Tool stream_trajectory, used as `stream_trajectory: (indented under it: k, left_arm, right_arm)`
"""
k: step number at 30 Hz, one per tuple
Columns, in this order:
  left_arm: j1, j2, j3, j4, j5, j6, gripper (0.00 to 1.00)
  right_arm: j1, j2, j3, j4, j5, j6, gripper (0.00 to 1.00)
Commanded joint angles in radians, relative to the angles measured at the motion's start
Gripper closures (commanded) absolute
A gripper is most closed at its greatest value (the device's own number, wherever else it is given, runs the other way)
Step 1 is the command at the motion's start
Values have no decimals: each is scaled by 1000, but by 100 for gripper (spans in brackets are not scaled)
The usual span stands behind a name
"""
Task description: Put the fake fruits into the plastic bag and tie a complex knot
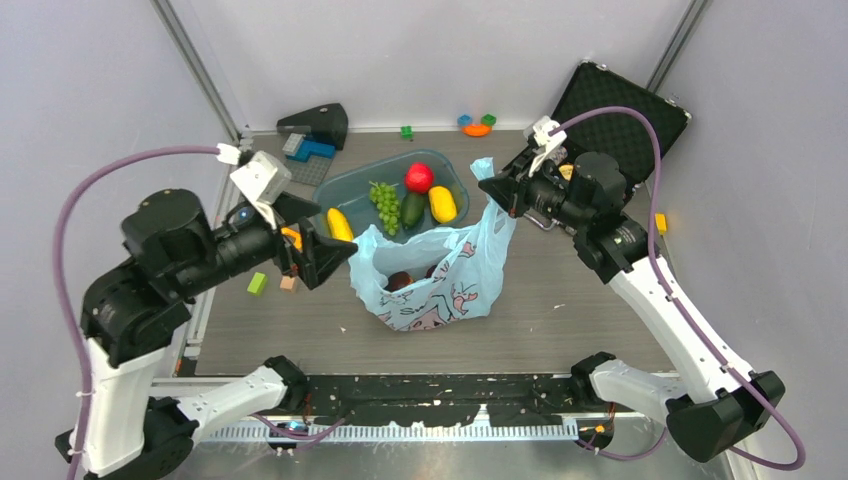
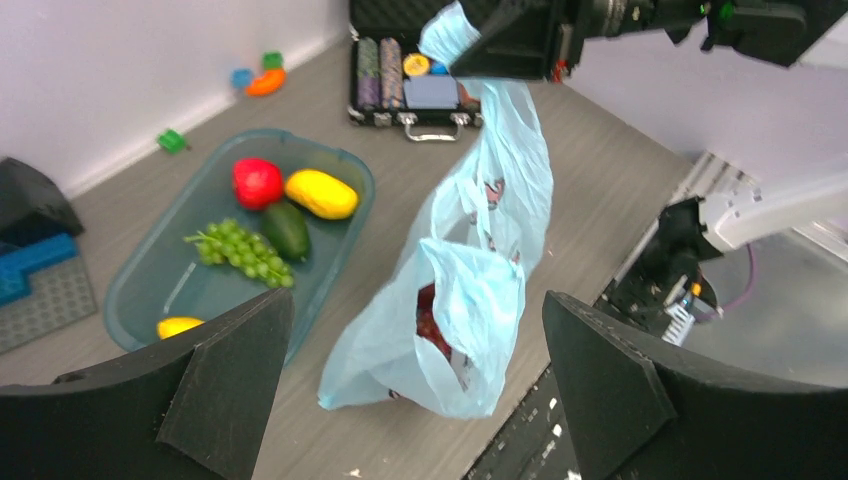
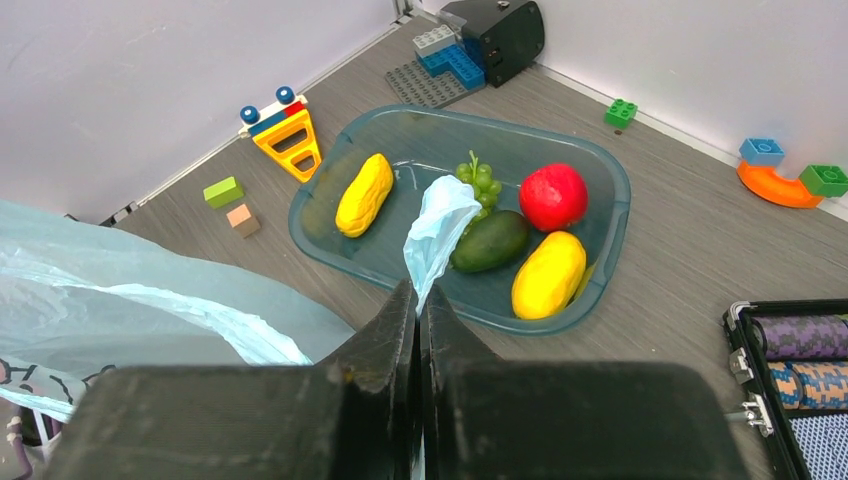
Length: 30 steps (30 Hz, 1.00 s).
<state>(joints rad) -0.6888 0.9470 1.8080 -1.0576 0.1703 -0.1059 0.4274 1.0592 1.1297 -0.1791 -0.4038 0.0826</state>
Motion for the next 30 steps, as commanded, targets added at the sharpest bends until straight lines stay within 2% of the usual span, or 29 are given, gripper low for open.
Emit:
stream_trajectory:
  k: [1,3,7,9,17,21,27,30]
  left_arm:
    - [70,-31,-149,127,229,-88,5]
    - [91,-65,-217,187,288,-135,8]
    - [145,-103,-309,294,394,-244,24]
    - [161,-113,-345,343,440,-296,28]
    - [184,-127,-403,438,480,-387,46]
    - [191,-128,-410,478,519,-425,58]
    - [198,-126,-409,435,518,-418,61]
    - [198,-112,-399,376,507,-396,56]
  right_arm:
    - [-17,7,50,55,-32,13,95]
    - [-25,11,54,56,-35,14,95]
    - [-28,21,59,55,-33,14,95]
    - [-30,25,60,54,-29,15,95]
    - [-30,28,59,55,-24,13,95]
    - [-30,30,61,53,-19,9,95]
    - [-30,35,70,41,-10,0,95]
    - [-30,34,71,40,-9,-2,95]
